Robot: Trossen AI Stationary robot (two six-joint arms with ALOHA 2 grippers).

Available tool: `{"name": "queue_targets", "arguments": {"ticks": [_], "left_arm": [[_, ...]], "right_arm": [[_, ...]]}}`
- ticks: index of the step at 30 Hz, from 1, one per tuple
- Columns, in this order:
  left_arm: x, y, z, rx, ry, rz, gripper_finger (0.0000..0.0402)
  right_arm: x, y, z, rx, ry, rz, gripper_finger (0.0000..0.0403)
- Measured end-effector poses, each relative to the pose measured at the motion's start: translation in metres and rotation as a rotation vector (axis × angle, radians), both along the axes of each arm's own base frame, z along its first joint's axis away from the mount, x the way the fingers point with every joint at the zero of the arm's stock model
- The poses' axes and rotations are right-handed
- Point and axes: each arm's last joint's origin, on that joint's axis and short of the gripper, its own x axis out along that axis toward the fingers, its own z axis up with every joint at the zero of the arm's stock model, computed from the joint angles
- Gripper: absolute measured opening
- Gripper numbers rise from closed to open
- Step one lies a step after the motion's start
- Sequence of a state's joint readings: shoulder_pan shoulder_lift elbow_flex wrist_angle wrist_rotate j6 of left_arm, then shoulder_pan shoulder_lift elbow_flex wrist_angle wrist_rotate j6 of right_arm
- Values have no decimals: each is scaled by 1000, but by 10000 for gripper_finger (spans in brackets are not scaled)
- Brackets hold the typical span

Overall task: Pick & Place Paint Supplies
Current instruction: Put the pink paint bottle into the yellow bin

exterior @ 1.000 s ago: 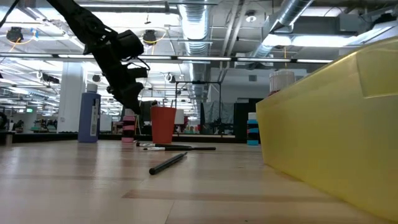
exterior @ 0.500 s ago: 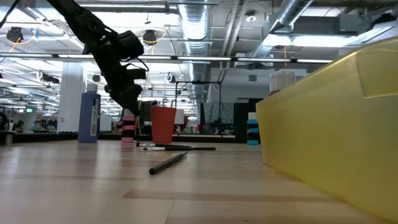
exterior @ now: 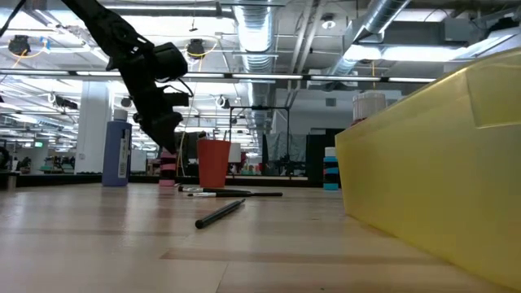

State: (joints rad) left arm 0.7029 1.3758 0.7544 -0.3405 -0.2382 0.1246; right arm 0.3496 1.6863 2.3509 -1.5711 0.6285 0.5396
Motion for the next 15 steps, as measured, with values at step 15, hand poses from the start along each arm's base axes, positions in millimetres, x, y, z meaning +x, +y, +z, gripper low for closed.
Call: {"name": "queue_targets", "arguments": {"ticks": [15], "left_arm": [[3,-4,2,2,-16,-5,85]], "right_arm": [[0,0,0,2,-1,-1,68]]}}
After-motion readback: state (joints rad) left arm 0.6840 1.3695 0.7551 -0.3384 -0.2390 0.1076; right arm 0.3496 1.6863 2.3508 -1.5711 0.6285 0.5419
